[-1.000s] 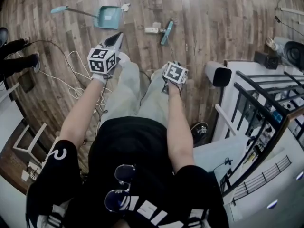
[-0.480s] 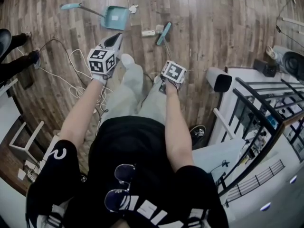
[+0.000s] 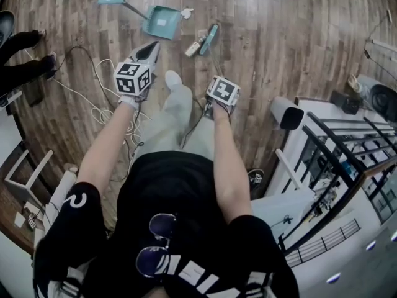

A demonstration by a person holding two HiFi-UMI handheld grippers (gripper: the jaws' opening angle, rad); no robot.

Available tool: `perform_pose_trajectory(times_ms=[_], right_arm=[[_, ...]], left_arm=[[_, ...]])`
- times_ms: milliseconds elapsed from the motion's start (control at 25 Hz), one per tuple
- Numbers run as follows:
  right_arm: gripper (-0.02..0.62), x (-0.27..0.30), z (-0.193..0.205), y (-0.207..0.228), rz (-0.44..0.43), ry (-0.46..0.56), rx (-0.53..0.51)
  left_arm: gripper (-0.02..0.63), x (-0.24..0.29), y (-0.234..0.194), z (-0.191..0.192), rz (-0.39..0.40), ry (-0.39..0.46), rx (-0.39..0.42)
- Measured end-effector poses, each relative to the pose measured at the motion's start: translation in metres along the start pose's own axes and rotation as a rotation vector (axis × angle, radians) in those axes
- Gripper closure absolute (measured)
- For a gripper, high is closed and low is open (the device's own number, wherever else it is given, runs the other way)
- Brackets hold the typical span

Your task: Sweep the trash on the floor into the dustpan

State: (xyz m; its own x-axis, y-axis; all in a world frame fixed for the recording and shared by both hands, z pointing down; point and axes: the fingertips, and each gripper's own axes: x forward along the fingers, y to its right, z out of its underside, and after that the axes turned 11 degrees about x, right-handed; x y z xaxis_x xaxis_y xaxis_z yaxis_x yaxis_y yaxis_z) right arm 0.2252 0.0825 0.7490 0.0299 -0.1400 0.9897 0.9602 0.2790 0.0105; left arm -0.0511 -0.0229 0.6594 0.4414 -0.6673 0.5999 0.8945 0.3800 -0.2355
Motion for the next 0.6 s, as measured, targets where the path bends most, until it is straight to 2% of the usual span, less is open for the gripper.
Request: perform_pose_trajectory(times_ms=[80, 120, 200, 240, 360, 400, 600], right_arm=[[0.512, 0.004, -0.003, -0.034, -0.099, 0.010, -0.009], [0.512, 0.004, -0.003, -0.043, -0.104, 0.007, -0.025], [0.512, 0.001, -0.001, -0.035, 0.000, -0.011, -0.082], [0.512, 0.002, -0.001, -0.043, -0.005, -0.006, -0.095], [0.512, 0.008, -0.001, -0.109, -0.234, 0.013, -0.060], [0.512, 0.009, -0.001, -0.123, -0.264, 0.017, -0.061], [0.512, 0.011, -0.005, -0.162, -0.285, 0.025, -0.098]], left_arm=[[0.608, -0.005, -0.012, 0.002, -0.013, 0.003, -0.012], [0.607, -0.008, -0.018, 0.003, -0.019, 0.005, -0.018], [0.607, -0.015, -0.029, 0.005, -0.033, 0.009, -0.028], [0.607, -0.018, -0.034, 0.005, -0.040, 0.011, -0.034], [0.607, -0.027, -0.048, 0.007, -0.062, 0.020, -0.050], [0.607, -0.030, -0.054, 0.006, -0.068, 0.023, -0.055], [0.607, -0.037, -0.080, 0.003, -0.090, 0.038, -0.065]])
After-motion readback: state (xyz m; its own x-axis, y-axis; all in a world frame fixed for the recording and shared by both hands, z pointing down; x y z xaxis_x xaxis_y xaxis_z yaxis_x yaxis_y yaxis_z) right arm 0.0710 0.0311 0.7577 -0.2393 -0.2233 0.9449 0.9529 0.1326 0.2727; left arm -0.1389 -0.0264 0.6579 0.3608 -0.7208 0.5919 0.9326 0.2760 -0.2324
